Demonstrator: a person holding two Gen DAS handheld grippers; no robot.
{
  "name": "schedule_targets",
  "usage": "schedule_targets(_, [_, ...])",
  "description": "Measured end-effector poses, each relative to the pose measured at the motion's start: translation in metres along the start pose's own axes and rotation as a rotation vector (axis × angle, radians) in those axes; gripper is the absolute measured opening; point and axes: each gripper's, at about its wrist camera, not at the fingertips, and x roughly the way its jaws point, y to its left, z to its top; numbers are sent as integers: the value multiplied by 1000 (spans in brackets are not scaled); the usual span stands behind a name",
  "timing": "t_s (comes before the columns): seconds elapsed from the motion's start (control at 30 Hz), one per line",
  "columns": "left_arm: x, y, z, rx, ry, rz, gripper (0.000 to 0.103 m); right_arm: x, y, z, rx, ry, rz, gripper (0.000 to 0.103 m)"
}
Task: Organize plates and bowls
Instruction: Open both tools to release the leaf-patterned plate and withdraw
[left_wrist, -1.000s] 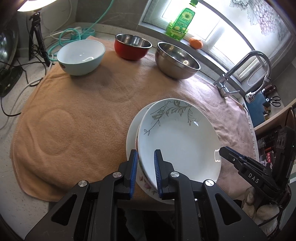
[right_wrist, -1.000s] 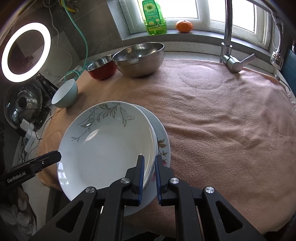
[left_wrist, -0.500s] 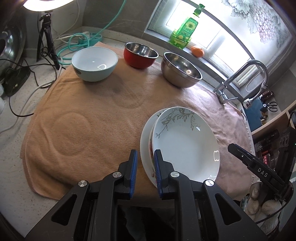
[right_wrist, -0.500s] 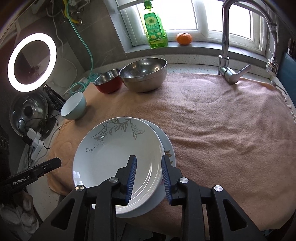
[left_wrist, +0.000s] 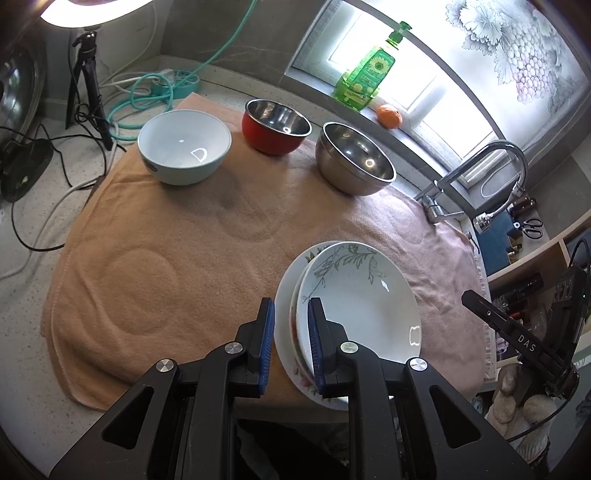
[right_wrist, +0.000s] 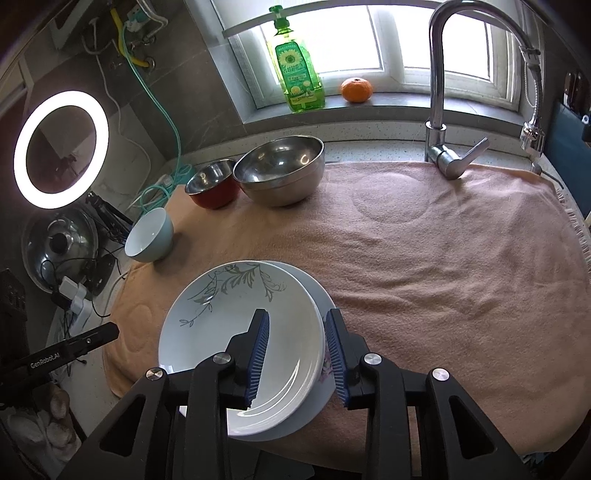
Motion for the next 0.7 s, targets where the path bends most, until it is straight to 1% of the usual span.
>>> schedule_targets(0.3, [15, -26, 38, 16, -12, -11, 17, 5, -26, 46, 9, 9, 41, 29])
schedule_targets(0.53, [37, -49, 75, 32, -2, -24, 17, 23, -43, 89, -23, 25, 54, 29])
schedule_targets(0.63, [49, -58, 92, 41, -5, -10, 17, 34, -51, 108, -25, 44, 75, 29])
schedule_targets(0.7, [57, -62, 103, 38, -7, -8, 17, 42, -56, 121, -32, 46, 71, 29])
